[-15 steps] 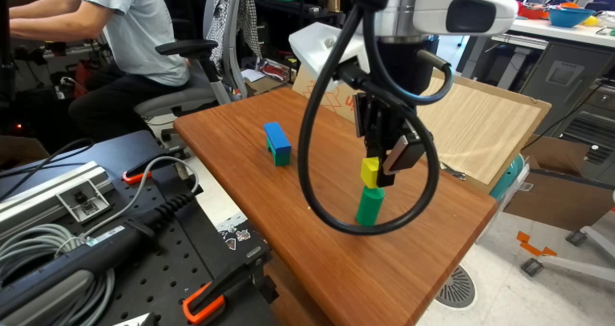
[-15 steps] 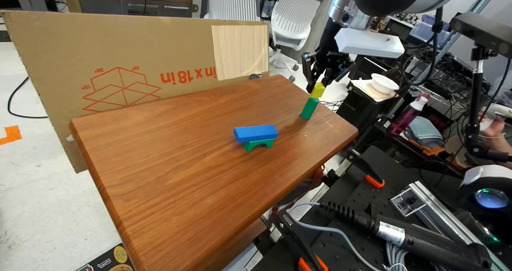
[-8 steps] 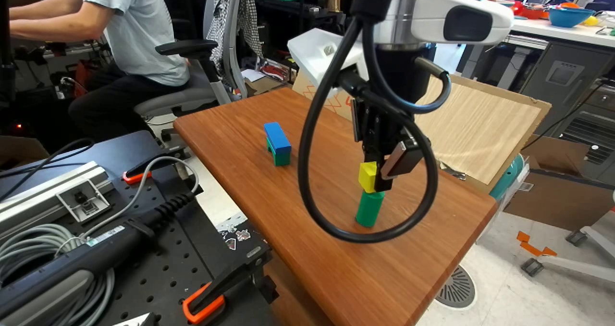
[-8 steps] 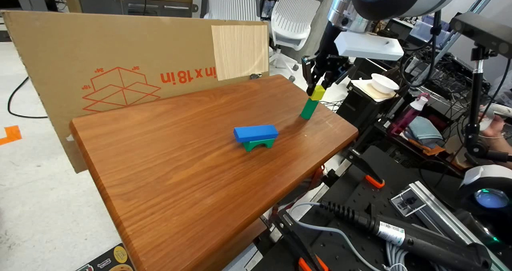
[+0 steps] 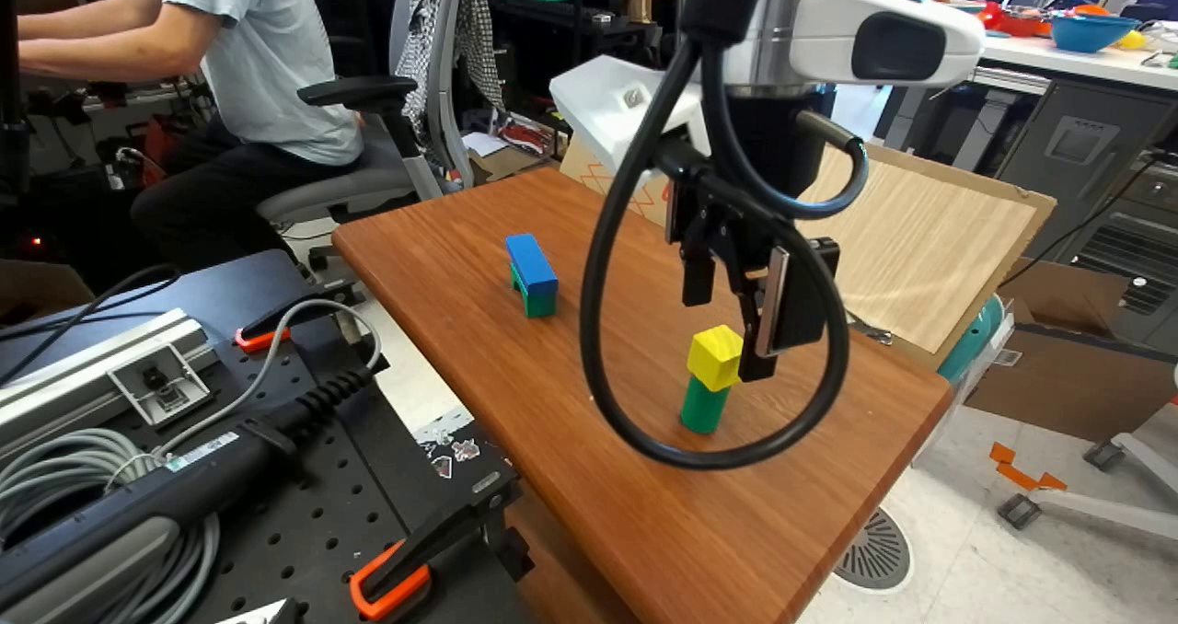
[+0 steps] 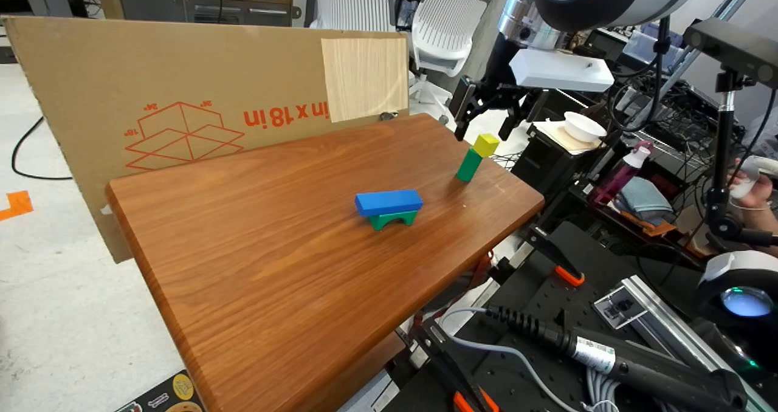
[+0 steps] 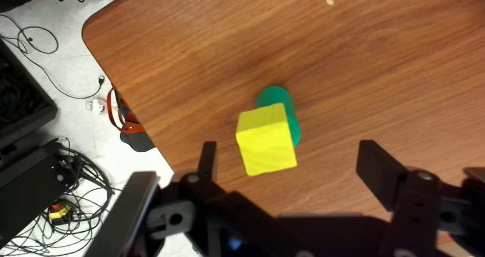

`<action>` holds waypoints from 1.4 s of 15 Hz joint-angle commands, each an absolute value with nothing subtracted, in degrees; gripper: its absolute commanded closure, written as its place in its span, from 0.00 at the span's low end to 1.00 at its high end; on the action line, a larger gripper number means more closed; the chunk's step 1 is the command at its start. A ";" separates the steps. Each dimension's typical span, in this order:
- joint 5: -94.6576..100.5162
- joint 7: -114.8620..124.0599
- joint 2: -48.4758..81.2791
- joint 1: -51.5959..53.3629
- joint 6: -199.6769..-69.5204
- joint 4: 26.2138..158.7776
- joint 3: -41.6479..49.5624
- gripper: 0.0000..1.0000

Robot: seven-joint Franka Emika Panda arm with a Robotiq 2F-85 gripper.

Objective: Remove the yellow block from the stack and place it on top of the green block on the right

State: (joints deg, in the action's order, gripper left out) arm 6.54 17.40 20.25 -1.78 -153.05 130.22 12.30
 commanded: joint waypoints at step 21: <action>-6.68 0.26 7.41 1.10 -146.64 137.20 -3.04 0.00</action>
